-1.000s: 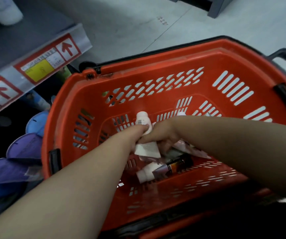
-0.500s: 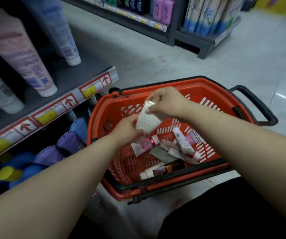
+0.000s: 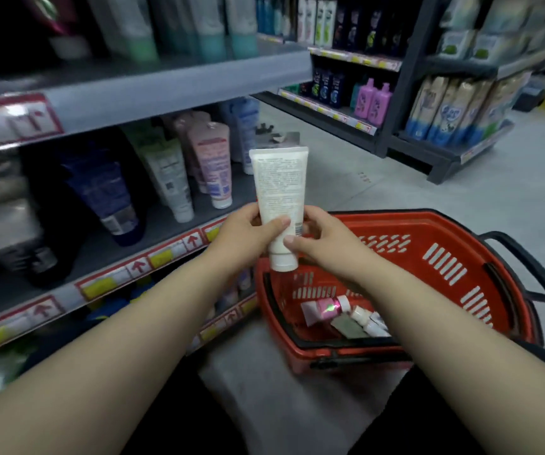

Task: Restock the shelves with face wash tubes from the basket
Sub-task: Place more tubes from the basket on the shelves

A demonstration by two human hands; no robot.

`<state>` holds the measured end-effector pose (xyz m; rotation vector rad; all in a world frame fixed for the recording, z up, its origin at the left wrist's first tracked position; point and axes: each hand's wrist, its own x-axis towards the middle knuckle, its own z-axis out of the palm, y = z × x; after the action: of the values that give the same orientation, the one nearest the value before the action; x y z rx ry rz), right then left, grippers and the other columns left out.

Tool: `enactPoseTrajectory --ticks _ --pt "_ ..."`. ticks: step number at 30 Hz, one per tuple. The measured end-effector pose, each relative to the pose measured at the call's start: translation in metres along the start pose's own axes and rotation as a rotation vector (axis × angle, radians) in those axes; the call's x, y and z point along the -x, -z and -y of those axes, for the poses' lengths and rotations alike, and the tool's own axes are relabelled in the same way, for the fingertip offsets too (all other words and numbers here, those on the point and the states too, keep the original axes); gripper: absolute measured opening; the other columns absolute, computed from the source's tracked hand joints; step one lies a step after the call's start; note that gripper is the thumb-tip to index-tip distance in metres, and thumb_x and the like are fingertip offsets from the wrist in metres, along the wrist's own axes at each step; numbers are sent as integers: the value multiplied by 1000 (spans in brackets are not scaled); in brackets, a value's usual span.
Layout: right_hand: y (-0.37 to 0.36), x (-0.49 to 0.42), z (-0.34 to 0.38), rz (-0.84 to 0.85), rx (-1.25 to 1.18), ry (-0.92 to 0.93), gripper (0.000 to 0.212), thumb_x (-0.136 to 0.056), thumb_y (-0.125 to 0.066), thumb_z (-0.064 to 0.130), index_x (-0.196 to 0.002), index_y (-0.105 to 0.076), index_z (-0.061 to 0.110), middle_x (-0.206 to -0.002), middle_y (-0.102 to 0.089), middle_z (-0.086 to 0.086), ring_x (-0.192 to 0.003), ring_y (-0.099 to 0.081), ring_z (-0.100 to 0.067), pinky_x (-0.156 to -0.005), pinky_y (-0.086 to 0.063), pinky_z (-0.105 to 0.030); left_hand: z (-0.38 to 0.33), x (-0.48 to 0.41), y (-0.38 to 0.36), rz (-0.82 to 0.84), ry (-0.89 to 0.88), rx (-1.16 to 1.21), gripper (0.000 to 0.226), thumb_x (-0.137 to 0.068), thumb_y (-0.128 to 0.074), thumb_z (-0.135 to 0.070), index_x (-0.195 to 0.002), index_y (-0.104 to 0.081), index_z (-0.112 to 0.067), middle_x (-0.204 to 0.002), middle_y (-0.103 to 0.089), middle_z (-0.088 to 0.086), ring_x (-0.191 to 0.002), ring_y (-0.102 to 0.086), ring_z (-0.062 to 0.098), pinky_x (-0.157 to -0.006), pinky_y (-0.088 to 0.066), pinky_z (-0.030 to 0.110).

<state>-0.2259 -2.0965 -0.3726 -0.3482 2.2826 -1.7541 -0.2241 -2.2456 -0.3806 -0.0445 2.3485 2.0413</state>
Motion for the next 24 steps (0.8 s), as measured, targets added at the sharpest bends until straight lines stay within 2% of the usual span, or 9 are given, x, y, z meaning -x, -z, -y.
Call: enactPoseTrajectory --ticks 3,7,11,14,17,21,24 --pt "-17 0 37 43 25 68 40 -86 -61 0 -122 -53 15 -103 -66 -1 -100 -63 -16 -93 -52 -35 -32 22 32 18 -31 -51 29 -92 -56 -10 -121 -57 -15 -113 -67 4 -96 -65 17 -75 -54 31" --pt "-42 -1 91 103 27 184 37 -86 -62 1 -115 -55 23 -110 -66 -2 -102 -64 -18 -96 -51 -41 -78 58 75 -77 -106 -96 37 -92 -55 -9 -128 -52 -17 -118 -64 0 -94 -64 10 -67 -55 21" --pt "-70 0 146 190 -5 272 36 -86 -64 5 -111 -57 29 -109 -66 4 -105 -64 -17 -95 -52 -45 -120 91 115 -242 -220 -142 36 -90 -60 -13 -124 -56 -22 -115 -67 -3 -103 -64 12 -87 -55 34" --pt "-91 -2 184 233 61 342 46 -80 -72 13 -122 -54 22 -110 -67 5 -103 -65 -11 -94 -53 -38 -138 103 147 -389 -268 -108 34 -82 -70 -18 -114 -57 -22 -108 -68 -2 -99 -66 14 -83 -55 36" --pt "-117 -8 216 189 162 419 50 -76 -76 21 -121 -54 23 -111 -65 7 -102 -63 -9 -92 -53 -34 -152 113 176 -503 -305 -122 31 -78 -74 -21 -103 -57 -20 -103 -68 0 -97 -66 15 -81 -56 37" --pt "-157 -24 248 156 196 496 51 -75 -77 20 -120 -52 18 -109 -63 8 -98 -60 -5 -81 -52 -21 -167 122 213 -617 -362 -219 29 -83 -69 -21 -109 -56 -19 -104 -66 -5 -98 -63 10 -81 -55 31" --pt "-187 -44 265 164 163 507 57 -76 -77 20 -125 -49 15 -115 -62 5 -103 -60 -8 -81 -52 -21 -172 123 244 -639 -359 -290 33 -88 -63 -20 -119 -55 -26 -102 -63 -15 -92 -60 1 -71 -49 19"
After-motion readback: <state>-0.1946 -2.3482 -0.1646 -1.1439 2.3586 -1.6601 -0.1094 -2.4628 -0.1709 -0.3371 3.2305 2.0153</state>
